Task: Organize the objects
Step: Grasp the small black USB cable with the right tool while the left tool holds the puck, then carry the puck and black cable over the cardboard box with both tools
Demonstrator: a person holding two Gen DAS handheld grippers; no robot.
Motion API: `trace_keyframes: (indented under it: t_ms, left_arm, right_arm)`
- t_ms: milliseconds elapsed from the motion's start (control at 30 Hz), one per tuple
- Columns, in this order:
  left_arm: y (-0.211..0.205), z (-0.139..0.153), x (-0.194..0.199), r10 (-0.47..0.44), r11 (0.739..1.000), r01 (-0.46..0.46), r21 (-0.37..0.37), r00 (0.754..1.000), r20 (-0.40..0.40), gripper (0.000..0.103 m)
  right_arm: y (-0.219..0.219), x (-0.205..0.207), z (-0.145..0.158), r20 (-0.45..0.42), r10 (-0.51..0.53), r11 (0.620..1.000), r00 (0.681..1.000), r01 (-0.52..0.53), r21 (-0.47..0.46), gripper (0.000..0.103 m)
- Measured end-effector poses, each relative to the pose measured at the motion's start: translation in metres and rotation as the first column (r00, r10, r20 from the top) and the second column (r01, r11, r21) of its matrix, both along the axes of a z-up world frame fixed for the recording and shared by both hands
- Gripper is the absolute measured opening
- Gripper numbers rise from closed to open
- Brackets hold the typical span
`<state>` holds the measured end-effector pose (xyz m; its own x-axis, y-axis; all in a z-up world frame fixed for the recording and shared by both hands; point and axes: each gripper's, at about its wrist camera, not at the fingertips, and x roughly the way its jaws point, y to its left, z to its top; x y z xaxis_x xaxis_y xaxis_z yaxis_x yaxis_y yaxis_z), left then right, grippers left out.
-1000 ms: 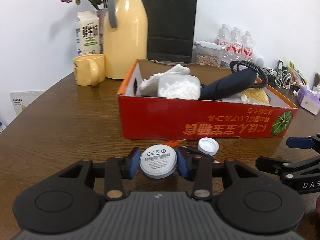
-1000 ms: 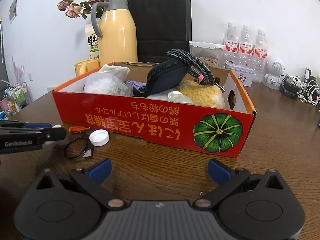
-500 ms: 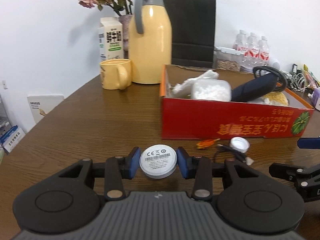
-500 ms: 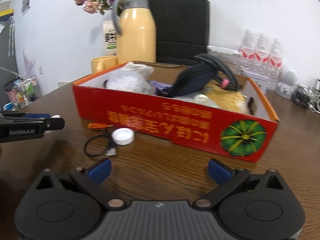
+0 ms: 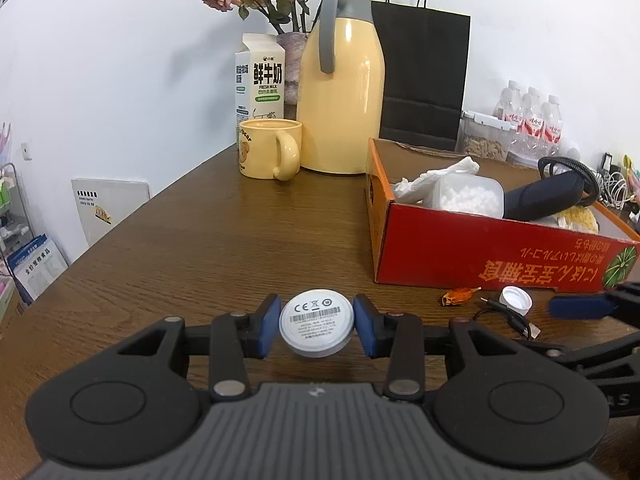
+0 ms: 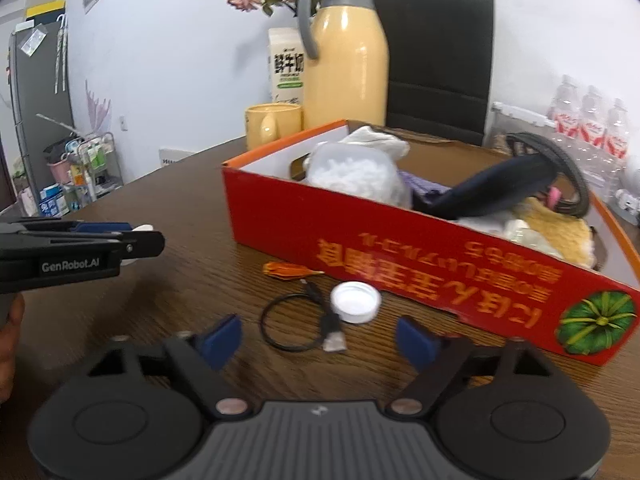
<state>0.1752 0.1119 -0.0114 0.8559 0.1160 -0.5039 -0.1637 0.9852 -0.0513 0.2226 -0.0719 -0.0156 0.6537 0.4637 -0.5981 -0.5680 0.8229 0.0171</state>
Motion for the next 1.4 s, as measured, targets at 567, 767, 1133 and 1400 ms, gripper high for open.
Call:
trace_keyframes:
  t_ms: [567, 767, 1133, 1400]
  left_arm:
    - [0.000, -0.002, 0.000, -0.014, 1.000, 0.014, -0.021, 1.000, -0.001, 0.041]
    - [0.000, -0.002, 0.001, -0.017, 1.000, 0.017, -0.025, 1.000, -0.003, 0.041]
    - [-0.002, -0.002, 0.001, -0.010, 1.000, 0.010, -0.014, 1.000, 0.004, 0.041]
    - [-0.017, 0.015, 0.003, -0.045, 0.999, 0.044, 0.021, 0.998, 0.044, 0.041]
  right_arm:
    - [-0.005, 0.009, -0.003, -0.031, -0.061, 0.997, 0.998, 0.062, 0.041, 0.015]
    - [-0.006, 0.001, -0.003, -0.019, -0.028, 0.999, 0.999, 0.029, 0.044, 0.012]
    - [-0.022, -0.011, 0.007, 0.011, -0.044, 0.994, 0.999, 0.043, 0.101, 0.012]
    - [-0.036, -0.012, 0.029, 0.089, -0.070, 0.990, 0.994, 0.058, 0.129, 0.012]
